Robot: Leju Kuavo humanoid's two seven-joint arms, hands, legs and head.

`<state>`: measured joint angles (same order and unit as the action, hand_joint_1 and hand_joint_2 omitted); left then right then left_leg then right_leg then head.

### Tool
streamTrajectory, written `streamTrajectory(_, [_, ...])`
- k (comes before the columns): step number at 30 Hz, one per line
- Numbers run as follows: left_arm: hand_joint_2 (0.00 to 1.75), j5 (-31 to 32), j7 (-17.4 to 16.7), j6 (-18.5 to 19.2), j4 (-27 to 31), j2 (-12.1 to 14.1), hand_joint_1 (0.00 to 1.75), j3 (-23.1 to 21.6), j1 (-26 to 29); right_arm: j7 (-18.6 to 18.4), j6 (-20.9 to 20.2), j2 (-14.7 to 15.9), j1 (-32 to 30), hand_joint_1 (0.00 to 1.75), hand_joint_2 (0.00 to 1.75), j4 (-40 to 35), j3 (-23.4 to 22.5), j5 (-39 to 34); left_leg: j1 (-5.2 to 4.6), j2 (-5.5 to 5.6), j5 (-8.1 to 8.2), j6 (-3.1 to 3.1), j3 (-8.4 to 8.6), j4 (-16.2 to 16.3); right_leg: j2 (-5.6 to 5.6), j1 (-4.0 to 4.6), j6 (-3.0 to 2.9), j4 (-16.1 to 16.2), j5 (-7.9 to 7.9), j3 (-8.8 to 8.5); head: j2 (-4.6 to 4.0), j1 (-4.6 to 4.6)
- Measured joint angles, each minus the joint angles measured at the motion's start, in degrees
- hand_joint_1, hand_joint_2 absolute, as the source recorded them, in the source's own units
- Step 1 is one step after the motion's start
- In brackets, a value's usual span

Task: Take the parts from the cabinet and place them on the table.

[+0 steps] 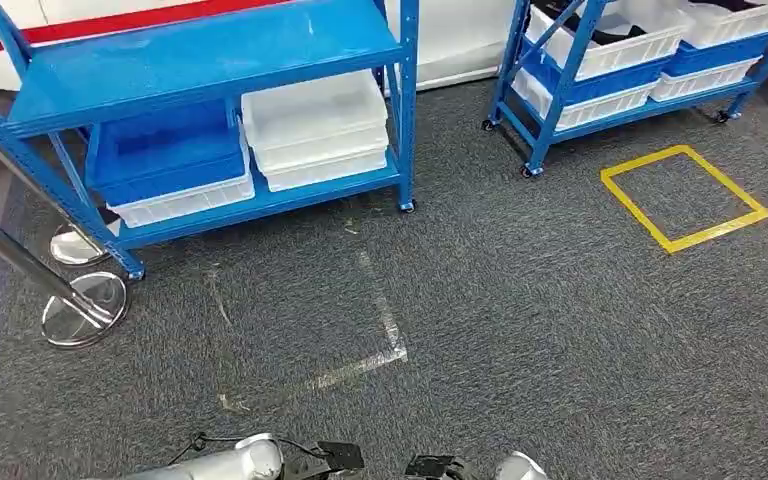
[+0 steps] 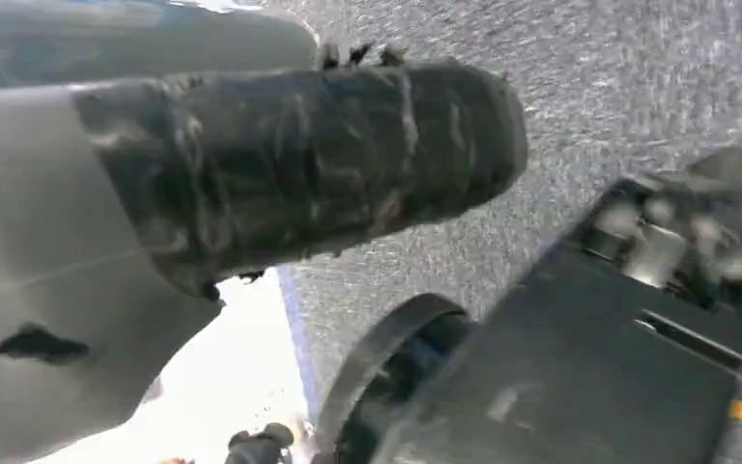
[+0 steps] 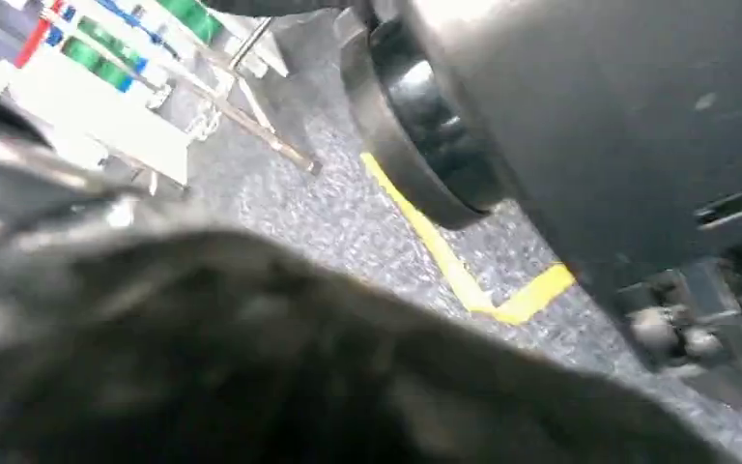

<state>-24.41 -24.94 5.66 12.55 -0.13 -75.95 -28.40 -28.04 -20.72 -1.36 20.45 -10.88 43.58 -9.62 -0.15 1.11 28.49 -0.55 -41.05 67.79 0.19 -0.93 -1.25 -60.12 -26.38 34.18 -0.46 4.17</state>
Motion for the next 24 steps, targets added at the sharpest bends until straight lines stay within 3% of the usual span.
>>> streamTrajectory(2, [0.00, 0.5, 0.0, 0.2, 0.0, -0.3, 0.00, 0.0, -0.2, 0.6, 0.5, -0.2, -0.4, 0.00, 0.00, 0.0, 0.0, 0.6, 0.20, -0.38, 2.85, -0.34, -4.42, 8.3, -1.89, 0.08, -0.23, 0.0, -0.27, -0.08, 0.00, 0.04])
streamTrajectory(3, [0.00, 0.7, 0.1, 0.3, 0.0, -0.3, 0.00, 0.0, -0.1, 1.2, 0.6, -0.3, -0.5, 0.00, 0.00, 0.0, 0.0, 1.4, 0.27, -0.45, 2.55, -0.41, -5.17, 9.3, -2.64, 0.09, -0.23, -0.1, -0.35, -0.13, 0.00, 0.07])
streamTrajectory(4, [0.00, 0.9, 0.1, 0.3, 0.0, -0.3, 0.00, 0.0, -0.1, 1.4, 0.6, -0.5, -0.5, 0.00, 0.00, 0.0, 0.0, 2.2, 0.29, -0.55, 1.04, -0.41, -4.48, 7.7, -3.36, 0.09, -0.24, -0.1, -0.47, -0.23, 0.00, 0.07])
streamTrajectory(6, [0.00, 1.0, 0.1, 0.4, 0.0, -0.3, 0.00, 0.0, -0.2, 2.1, 0.8, -1.1, -0.4, 0.00, 0.00, 0.0, 0.0, 3.6, 0.28, -1.93, -4.03, -0.08, 0.71, -2.1, -4.68, 0.10, -0.04, -0.1, -0.86, -0.72, 0.00, 0.09])
streamTrajectory(7, [0.00, 1.0, 0.1, 0.4, 0.0, -0.3, 0.00, 0.0, -0.3, 2.2, 0.7, -1.3, -0.3, 0.00, 0.00, 0.0, 0.1, 4.2, 0.00, -4.75, -5.66, 0.38, 3.54, -7.1, -5.23, 0.23, 0.16, 0.0, -1.10, -1.11, 0.00, 0.11])
streamTrajectory(8, [0.00, 1.0, -0.1, 0.5, 0.0, -0.3, 0.00, 0.0, -0.6, 2.2, 0.5, -1.6, -0.2, 0.00, 0.00, 0.0, 0.2, 4.8, -0.99, -6.10, -4.62, 0.53, 4.46, -8.8, -5.81, 0.75, 0.61, -0.2, -1.48, -1.21, 0.00, 0.15])
streamTrajectory(9, [0.00, 0.8, -0.3, 0.5, 0.0, -0.4, 0.00, 0.0, -0.8, 2.3, 0.2, -1.7, -0.1, 0.00, 0.00, 0.0, 0.5, 5.4, -0.87, -5.19, -4.85, 1.12, 4.30, -8.8, -6.45, 0.75, 0.80, 0.0, -1.57, -1.42, 0.00, 0.02])
streamTrajectory(11, [0.00, 0.3, -0.9, 0.3, 0.0, -0.4, 0.00, 0.0, -0.8, 2.5, 0.2, -2.5, -0.1, 0.00, 0.00, 0.0, 1.1, 6.7, -0.96, -3.61, -4.72, 1.48, 4.23, -8.9, -7.93, 0.76, 1.32, 0.5, -1.84, -2.13, 0.00, -0.02])
streamTrajectory(12, [0.00, 0.2, -1.1, 0.0, 0.0, -0.4, 0.00, 0.0, -0.7, 2.9, 0.4, -2.9, -0.1, 0.00, 0.00, -0.2, 1.3, 7.1, -0.53, -2.71, -4.89, 1.82, 4.70, -9.5, -8.60, 0.95, 1.82, 0.5, -2.17, -2.59, 0.00, 0.04])
streamTrajectory(13, [0.00, 0.2, -1.2, 0.0, 0.0, -0.5, 0.00, 0.0, -0.6, 3.2, 0.6, -3.0, -0.1, 0.00, 0.00, -0.2, 1.6, 7.5, -0.15, -2.23, -5.06, 2.10, 5.33, -10.0, -6.81, 0.57, 2.20, 0.2, -2.74, -2.53, 0.00, -0.02])
streamTrajectory(14, [0.00, 0.1, -1.2, -0.1, 0.0, -0.6, 0.00, 0.0, -0.7, 3.3, 0.8, -3.2, -0.1, 0.00, 0.00, -0.3, 1.8, 7.8, -0.21, -1.52, -5.07, 2.27, 5.51, -10.0, -3.93, 0.40, 2.33, -1.8, -3.95, -1.89, 0.00, -0.22])
streamTrajectory(15, [0.00, 0.1, -1.2, -0.1, 0.0, -0.7, 0.00, 0.0, -0.8, 3.5, 1.0, -3.5, -0.1, 0.00, 0.00, -0.3, 2.0, 8.0, -0.21, -0.90, -5.03, 2.81, 5.49, -10.0, -1.73, 0.42, 2.24, -6.2, -6.08, 0.27, 0.00, -0.31])
streamTrajectory(17, [0.00, 0.0, -1.3, -0.2, 0.0, -1.0, 0.00, 0.0, -0.9, 4.1, 1.4, -3.6, -0.6, 0.00, 0.00, -0.3, 2.4, 8.9, -0.31, 0.59, -4.93, 3.07, 5.49, -9.9, -0.37, 0.42, 2.28, -15.0, -9.30, 5.19, 0.00, -0.33])
streamTrajectory(18, [0.00, 0.0, -1.3, -0.2, 0.0, -1.0, 0.00, 0.0, -0.8, 4.1, 1.6, -3.7, -0.8, 0.00, 0.00, -0.3, 2.5, 9.2, -0.35, 1.55, -4.90, 3.10, 5.48, -9.8, -0.29, 0.41, 2.28, -17.5, -9.51, 6.97, 0.00, -0.33])
streamTrajectory(19, [0.00, -0.2, -1.3, -0.2, 0.0, -1.0, 0.00, 0.0, -0.7, 4.1, 1.7, -4.0, -1.0, 0.00, 0.00, -0.3, 2.7, 9.7, -0.35, 2.49, -4.85, 3.07, 5.50, -9.7, -0.30, 0.39, 2.25, -17.0, -8.18, 7.36, 0.00, -0.33])
streamTrajectory(20, [0.00, -0.2, -1.3, -0.2, 0.0, -1.0, 0.00, 0.0, -0.7, 4.1, 2.0, -4.1, -1.0, 0.00, 0.00, -0.3, 3.0, 10.2, -0.29, 3.48, -4.74, 2.97, 5.54, -9.6, -0.23, 0.36, 2.15, -14.0, -5.60, 6.41, 0.00, -0.35])
streamTrajectory(21, [0.00, -0.2, -1.4, -0.3, 0.0, -1.0, 0.00, 0.0, -0.7, 3.8, 2.7, -4.3, -0.9, 0.00, 0.00, -0.3, 3.3, 11.0, -0.21, 4.42, -4.61, 2.80, 5.56, -9.3, 0.08, 0.29, 2.04, -9.2, -2.50, 4.62, 0.00, -0.37])
streamTrajectory(22, [0.00, -0.4, -1.4, -0.5, 0.0, -1.0, 0.00, 0.0, -0.7, 3.8, 3.5, -4.6, -0.7, 0.00, 0.00, -0.3, 3.7, 11.8, -0.08, 5.10, -4.34, 2.53, 5.55, -8.9, 1.23, 0.15, 2.00, -3.6, 0.55, 2.35, 0.00, -0.37])
streamTrajectory(23, [0.00, -0.6, -1.4, -0.6, 0.0, -1.0, 0.00, 0.0, -0.8, 4.3, 4.1, -4.7, -0.4, 0.00, 0.00, -0.3, 4.1, 12.5, -0.28, 5.25, -4.04, 2.28, 5.47, -8.6, 2.26, 0.19, 1.83, -1.2, 0.06, 1.45, 0.00, -0.39])
streamTrajectory(24, [0.00, -0.8, -1.3, -0.9, 0.0, -0.9, 0.00, 0.0, -0.7, 5.6, 5.5, -4.6, -0.1, 0.00, 0.00, -0.3, 4.6, 13.1, -0.34, 5.80, -3.88, 2.01, 5.16, -8.3, 2.14, 0.12, 1.65, -0.7, 0.23, 1.36, 0.00, -0.52])
